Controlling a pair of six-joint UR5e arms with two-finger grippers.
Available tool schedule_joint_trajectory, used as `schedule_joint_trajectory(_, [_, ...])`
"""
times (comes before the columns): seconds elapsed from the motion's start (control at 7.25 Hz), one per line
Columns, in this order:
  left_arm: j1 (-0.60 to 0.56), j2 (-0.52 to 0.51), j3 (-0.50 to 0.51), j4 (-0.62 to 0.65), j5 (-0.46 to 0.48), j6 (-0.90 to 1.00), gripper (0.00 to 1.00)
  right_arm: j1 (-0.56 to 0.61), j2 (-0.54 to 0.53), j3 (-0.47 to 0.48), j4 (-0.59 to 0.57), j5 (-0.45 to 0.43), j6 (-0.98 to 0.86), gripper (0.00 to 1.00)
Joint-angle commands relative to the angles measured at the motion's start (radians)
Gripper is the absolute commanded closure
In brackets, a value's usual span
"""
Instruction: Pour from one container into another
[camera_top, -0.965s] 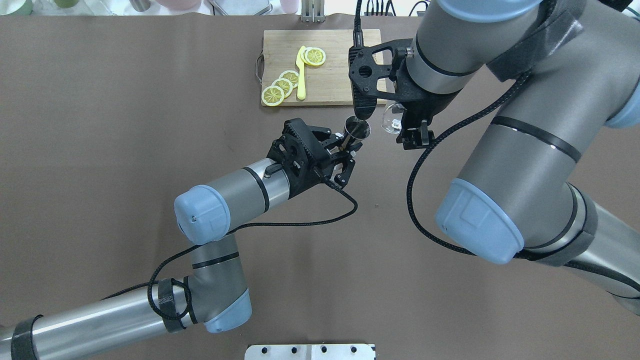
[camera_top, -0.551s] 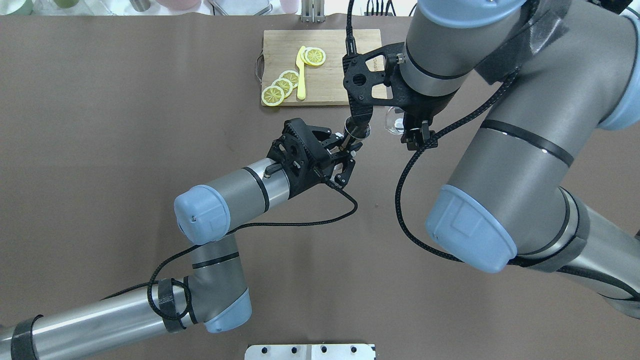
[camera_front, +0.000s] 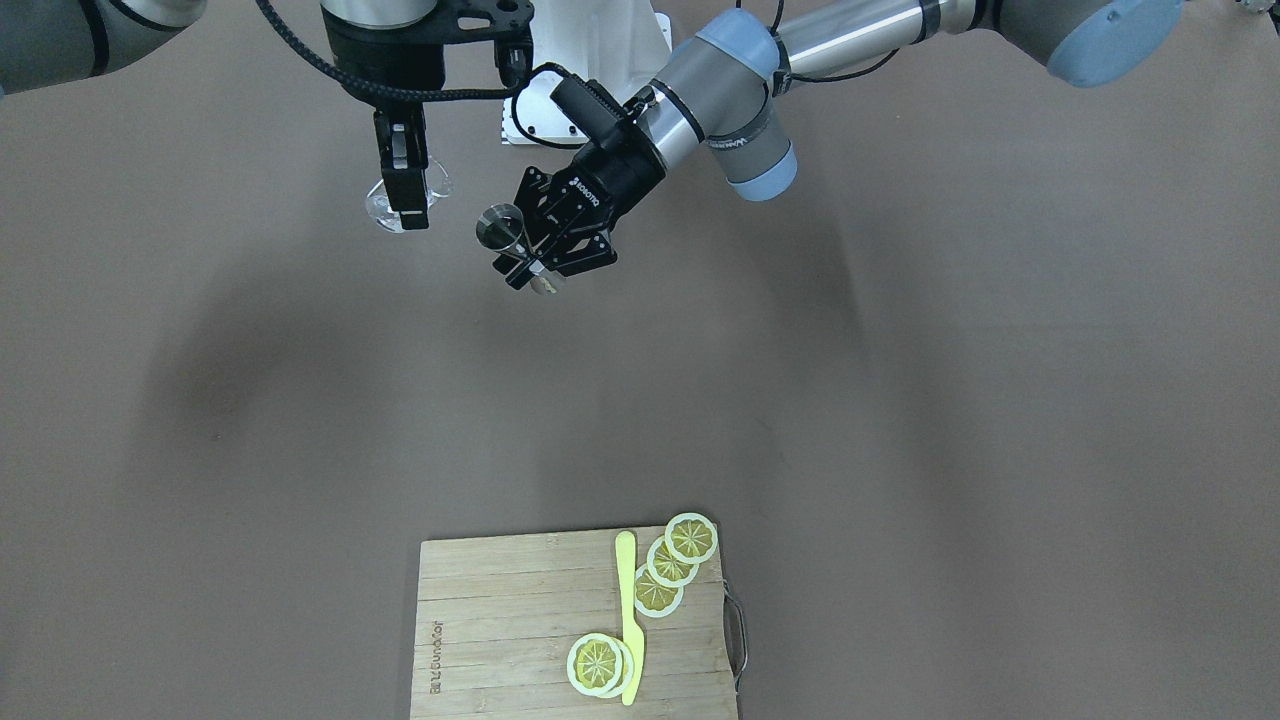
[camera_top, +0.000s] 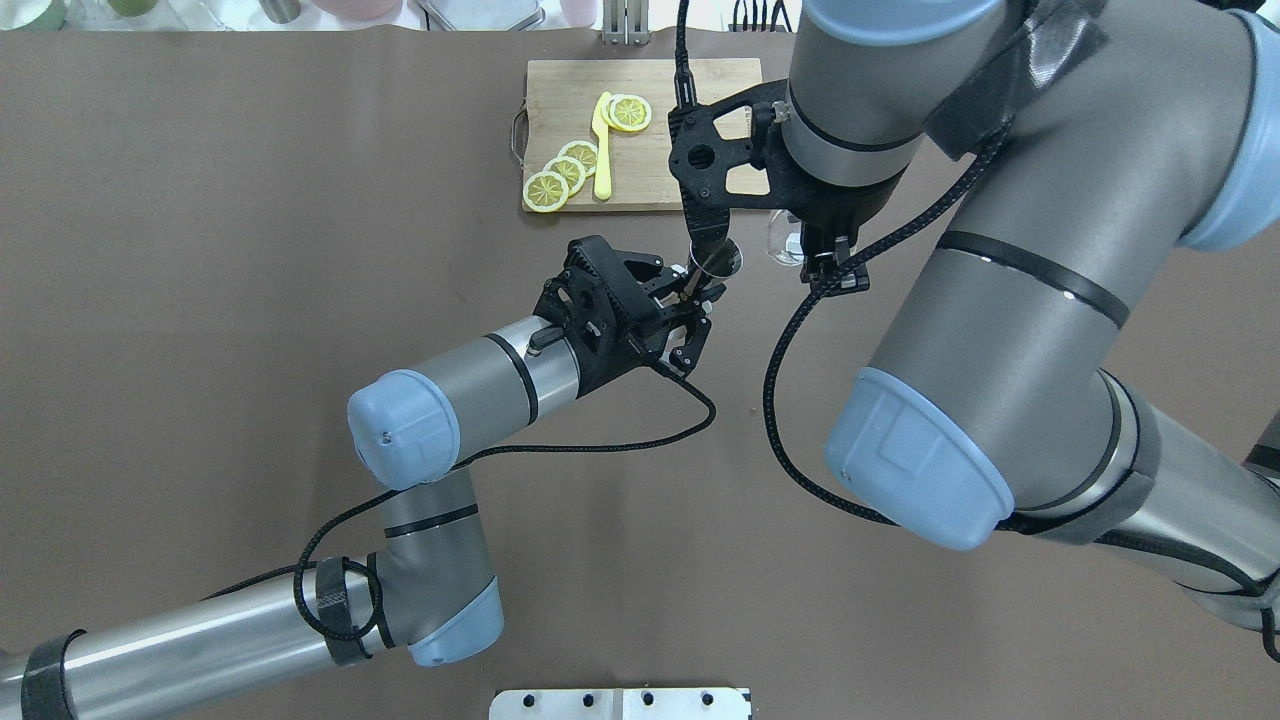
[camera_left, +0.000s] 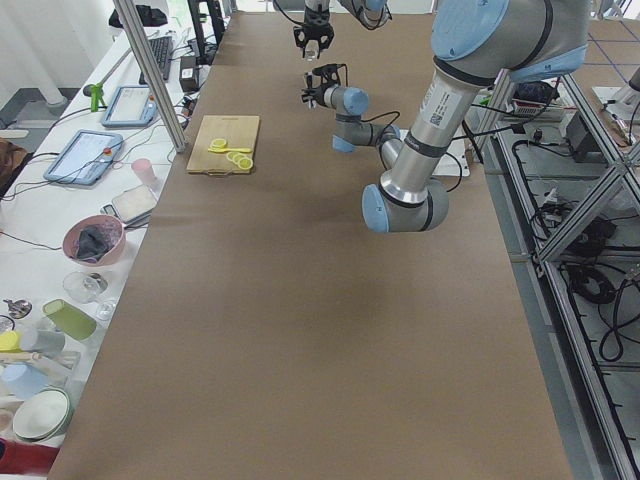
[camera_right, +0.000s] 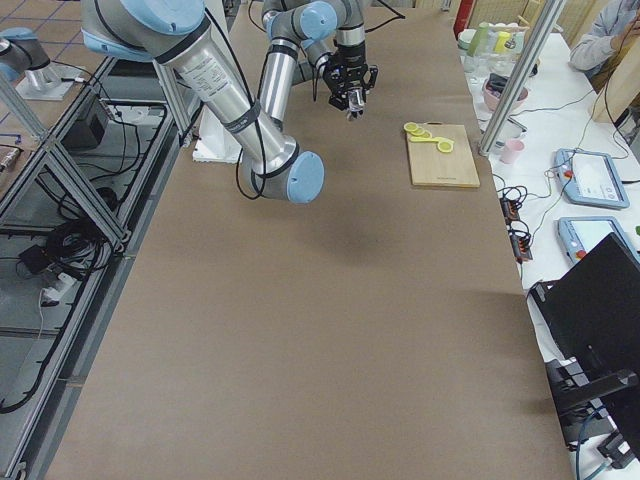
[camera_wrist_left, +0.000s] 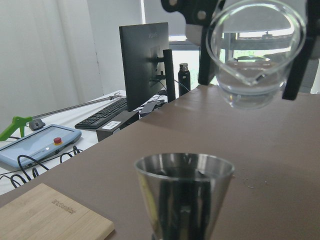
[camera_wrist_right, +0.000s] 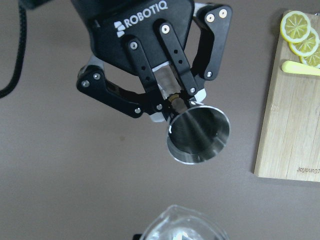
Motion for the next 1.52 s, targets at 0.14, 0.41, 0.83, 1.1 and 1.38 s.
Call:
schedule_joint_trajectory(0.14, [0.000, 0.000, -0.002, -0.006, 0.000, -0.001, 1.00, -0.003, 0.061, -0.071, -0.022, -0.012, 0.000, 1.00])
schedule_joint_trajectory(0.41, [0.000, 0.003, -0.008, -0.012, 0.000, -0.001, 1.00, -0.009, 0.081, -0.091, -0.038, -0.027, 0.000, 1.00])
schedule_joint_trajectory(0.83, [0.000, 0.005, -0.012, -0.012, -0.003, 0.001, 1.00, -0.032, 0.093, -0.086, -0.093, -0.074, -0.002, 1.00])
schedule_joint_trajectory(1.1, [0.000, 0.005, -0.012, -0.013, -0.002, 0.001, 1.00, -0.034, 0.102, -0.086, -0.125, -0.085, -0.023, 1.00])
schedule_joint_trajectory(1.38, [-0.002, 0.006, -0.012, -0.021, -0.002, -0.001, 1.00, -0.044, 0.114, -0.091, -0.146, -0.101, -0.031, 1.00])
